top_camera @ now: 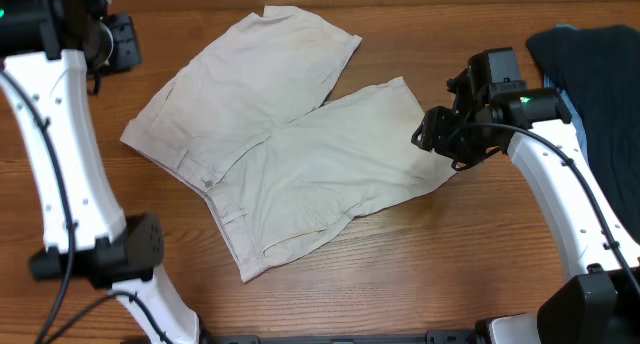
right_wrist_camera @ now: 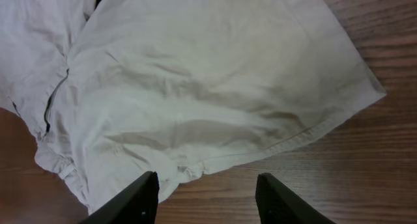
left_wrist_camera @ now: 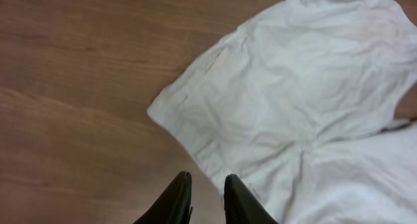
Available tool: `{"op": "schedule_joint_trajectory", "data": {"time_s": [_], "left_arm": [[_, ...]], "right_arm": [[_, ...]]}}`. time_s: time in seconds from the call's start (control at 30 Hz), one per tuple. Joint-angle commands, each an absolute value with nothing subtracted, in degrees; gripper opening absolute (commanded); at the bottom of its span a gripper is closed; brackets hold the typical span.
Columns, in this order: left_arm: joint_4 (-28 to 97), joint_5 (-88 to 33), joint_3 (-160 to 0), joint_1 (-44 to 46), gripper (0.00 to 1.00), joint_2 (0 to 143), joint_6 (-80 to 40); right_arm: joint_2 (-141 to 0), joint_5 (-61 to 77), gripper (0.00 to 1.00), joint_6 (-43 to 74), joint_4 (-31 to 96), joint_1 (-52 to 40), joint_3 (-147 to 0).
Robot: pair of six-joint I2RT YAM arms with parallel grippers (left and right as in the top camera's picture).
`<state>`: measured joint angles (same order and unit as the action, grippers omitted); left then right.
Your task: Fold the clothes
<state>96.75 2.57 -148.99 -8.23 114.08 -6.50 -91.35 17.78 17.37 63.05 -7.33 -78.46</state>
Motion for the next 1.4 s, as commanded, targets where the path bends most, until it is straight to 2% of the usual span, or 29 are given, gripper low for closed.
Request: {"op": "schedule_joint_trajectory", "data": {"time_s": [0.0, 0.07, 0.17, 0.27, 0.37, 0.43, 0.63, 0.77, 0.97, 1.03, 1.07, 1.1, 1.13, 1.17, 1.3, 1.37], "left_arm": [[96.82, 3.07, -132.92, -7.44, 0.25, 95.5, -9.54], [96.12, -0.01, -113.8, -7.42, 0.27, 84.55, -10.96], [88.18, -8.8, -83.74, -5.98, 0.28, 73.03, -11.05], [76.05, -17.02, -65.63, -4.03, 0.3, 70.48, -15.29], [61.01, -23.7, -47.27, -0.05, 0.44, 73.95, -21.76], [58.15, -27.09, -42.72, 1.74, 0.44, 76.79, -22.55], [54.54, -26.13, -37.34, 4.32, 0.46, 84.47, -24.53], [54.59, -22.44, -35.48, 4.32, 0.53, 85.01, -26.83], [52.9, -18.7, -35.27, 4.32, 0.55, 85.01, -30.76], [51.96, -15.9, -35.24, 4.32, 0.51, 85.01, -31.88], [52.23, -14.39, -35.2, 4.32, 0.43, 85.01, -31.99], [52.29, -14.04, -34.96, 4.32, 0.33, 85.01, -32.03], [52.84, -13.98, -34.61, 4.32, 0.14, 85.01, -33.26], [54.63, -14.0, -34.3, 4.32, 0.04, 85.01, -36.32], [61.25, -10.39, -34.22, 1.28, 0.04, 84.49, -47.62], [64.62, -6.66, -34.24, -5.48, 0.04, 83.83, -51.59]], "right_arm": [[-90.96, 18.11, 0.52, 17.54, 64.34, -7.51, -78.7], [-90.96, 18.13, 0.53, 17.56, 64.42, -7.51, -78.7], [-90.96, 18.11, 0.56, 17.56, 63.44, -7.51, -78.7], [-90.96, 18.13, 0.57, 17.58, 62.61, -7.51, -78.7], [-90.96, 18.13, 0.57, 17.56, 62.96, -7.51, -78.7], [-90.96, 18.13, 0.57, 17.54, 63.42, -7.51, -78.7], [-90.96, 18.13, 0.58, 17.54, 63.37, -7.51, -78.7], [-90.96, 18.11, 0.58, 17.54, 63.31, -7.51, -78.7], [-90.96, 18.11, 0.58, 17.54, 63.29, -7.51, -78.7], [-90.96, 18.11, 0.58, 17.52, 63.37, -7.51, -78.7], [-90.96, 18.11, 0.58, 17.52, 63.37, -7.51, -78.7], [-90.96, 18.11, 0.58, 17.54, 63.37, -7.51, -78.7], [-90.96, 18.11, 0.58, 17.54, 63.35, -7.51, -78.7], [-90.96, 18.11, 0.58, 17.54, 63.35, -7.51, -78.7], [-90.96, 18.11, 0.58, 17.52, 63.4, -7.51, -78.7], [-90.96, 18.11, 0.58, 17.54, 63.37, -7.51, -78.7]]}}
